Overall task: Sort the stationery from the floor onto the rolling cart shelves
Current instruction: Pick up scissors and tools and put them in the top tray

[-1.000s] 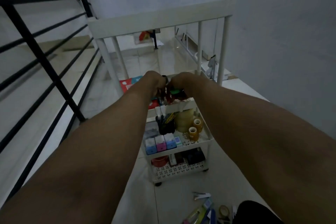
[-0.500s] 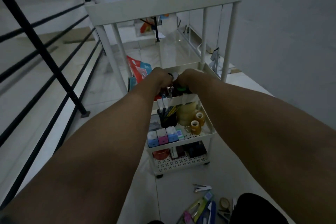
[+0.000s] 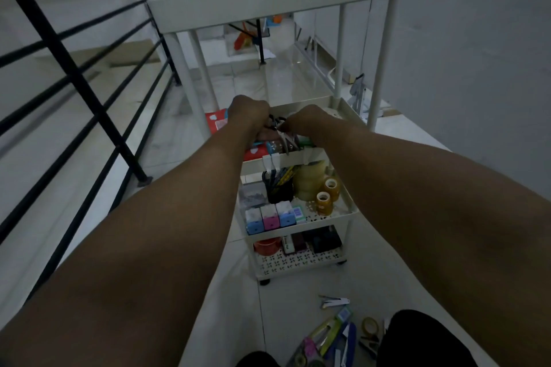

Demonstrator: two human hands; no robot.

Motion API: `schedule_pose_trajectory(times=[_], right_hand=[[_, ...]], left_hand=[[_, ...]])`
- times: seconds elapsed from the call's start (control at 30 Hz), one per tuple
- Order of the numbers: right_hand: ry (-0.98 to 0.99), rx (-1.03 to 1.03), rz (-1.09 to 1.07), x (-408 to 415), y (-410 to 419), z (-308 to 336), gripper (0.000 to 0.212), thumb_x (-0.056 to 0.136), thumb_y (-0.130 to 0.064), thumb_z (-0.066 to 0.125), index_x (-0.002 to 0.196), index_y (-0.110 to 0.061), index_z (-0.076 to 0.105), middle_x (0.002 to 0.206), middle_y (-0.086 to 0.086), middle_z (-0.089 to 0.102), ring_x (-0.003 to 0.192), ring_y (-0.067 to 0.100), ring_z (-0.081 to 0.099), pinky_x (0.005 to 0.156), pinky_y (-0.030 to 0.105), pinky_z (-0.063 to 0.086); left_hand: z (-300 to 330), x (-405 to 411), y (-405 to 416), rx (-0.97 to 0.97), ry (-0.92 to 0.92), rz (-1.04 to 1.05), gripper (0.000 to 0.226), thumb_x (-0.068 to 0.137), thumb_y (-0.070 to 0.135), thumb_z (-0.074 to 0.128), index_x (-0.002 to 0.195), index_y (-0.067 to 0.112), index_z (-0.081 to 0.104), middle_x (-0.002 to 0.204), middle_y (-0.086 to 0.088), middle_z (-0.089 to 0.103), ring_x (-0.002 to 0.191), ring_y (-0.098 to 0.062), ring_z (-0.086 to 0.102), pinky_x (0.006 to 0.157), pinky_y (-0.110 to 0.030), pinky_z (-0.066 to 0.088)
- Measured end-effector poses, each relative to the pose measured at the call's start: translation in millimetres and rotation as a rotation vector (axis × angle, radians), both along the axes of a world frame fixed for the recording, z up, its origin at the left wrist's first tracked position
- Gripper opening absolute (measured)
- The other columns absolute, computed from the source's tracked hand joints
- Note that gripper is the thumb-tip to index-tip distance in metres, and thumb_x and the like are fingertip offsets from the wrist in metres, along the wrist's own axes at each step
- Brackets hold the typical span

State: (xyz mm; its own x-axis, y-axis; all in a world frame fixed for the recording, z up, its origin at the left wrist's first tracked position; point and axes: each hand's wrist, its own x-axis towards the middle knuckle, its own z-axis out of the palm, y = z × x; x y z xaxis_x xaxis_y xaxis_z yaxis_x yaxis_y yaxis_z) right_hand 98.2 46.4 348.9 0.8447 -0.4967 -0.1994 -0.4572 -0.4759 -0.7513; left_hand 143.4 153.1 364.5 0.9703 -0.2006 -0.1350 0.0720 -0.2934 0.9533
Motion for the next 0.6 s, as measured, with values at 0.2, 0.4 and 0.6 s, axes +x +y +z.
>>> schedule_pose_trajectory(times=[0.2,0.4,0.6], right_hand=[[0.044,-0.201,-0.060,9,8,0,0.049,0.083,-0.038,0.071,0.119,-0.010,0.053,0.131,0.012,0.052,0.123,0.026,0.048,0.108,0.038,0.037],[0.018,-0.339,-0.057,10,11,-13,0.047,0.080,-0.028,0.067,0.121,-0.010,0.053,0.122,0.010,0.057,0.114,0.030,0.054,0.091,0.035,0.047],[-0.060,-0.261,-0.215,13,14,-15,0.040,0.076,-0.026,0.066,0.112,-0.011,0.055,0.119,0.011,0.057,0.116,0.032,0.049,0.086,0.039,0.043]], left_hand=[[2,8,3,0.244,-0.263,0.028,0.015,0.078,0.003,0.054,0.085,-0.006,0.064,0.075,-0.017,0.065,0.074,-0.031,0.066,0.073,-0.040,0.057],[-1,12,9,0.216,-0.325,0.018,0.021,0.078,0.003,0.051,0.085,-0.009,0.067,0.077,-0.021,0.068,0.077,-0.032,0.068,0.069,-0.037,0.057],[-6,10,16,0.405,-0.515,0.079,0.012,0.080,0.012,0.052,0.081,0.005,0.061,0.088,-0.011,0.063,0.097,-0.030,0.060,0.068,-0.027,0.045]])
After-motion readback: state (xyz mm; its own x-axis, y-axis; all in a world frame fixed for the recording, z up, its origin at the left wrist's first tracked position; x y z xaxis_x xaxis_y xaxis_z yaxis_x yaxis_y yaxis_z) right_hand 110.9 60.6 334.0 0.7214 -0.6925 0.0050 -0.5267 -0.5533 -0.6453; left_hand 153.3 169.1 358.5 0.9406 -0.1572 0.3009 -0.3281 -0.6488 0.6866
